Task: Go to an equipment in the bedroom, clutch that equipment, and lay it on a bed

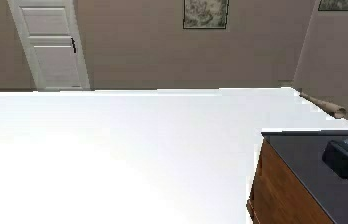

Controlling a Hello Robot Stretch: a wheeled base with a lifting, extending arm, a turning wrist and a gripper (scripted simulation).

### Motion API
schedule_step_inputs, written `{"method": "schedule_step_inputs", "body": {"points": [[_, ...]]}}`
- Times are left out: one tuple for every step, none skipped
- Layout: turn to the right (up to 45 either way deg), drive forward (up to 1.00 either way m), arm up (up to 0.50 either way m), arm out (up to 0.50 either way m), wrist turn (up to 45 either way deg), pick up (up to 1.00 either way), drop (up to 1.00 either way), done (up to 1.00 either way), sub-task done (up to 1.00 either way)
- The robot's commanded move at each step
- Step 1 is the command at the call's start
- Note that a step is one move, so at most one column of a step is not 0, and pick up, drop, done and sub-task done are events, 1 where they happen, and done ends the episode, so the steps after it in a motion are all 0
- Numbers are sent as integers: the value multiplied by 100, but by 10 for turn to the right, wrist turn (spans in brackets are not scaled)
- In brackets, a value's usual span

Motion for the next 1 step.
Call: {"method": "schedule_step_inputs", "body": {"points": [[30,0,0,0,0,0,0,0,0]]}}
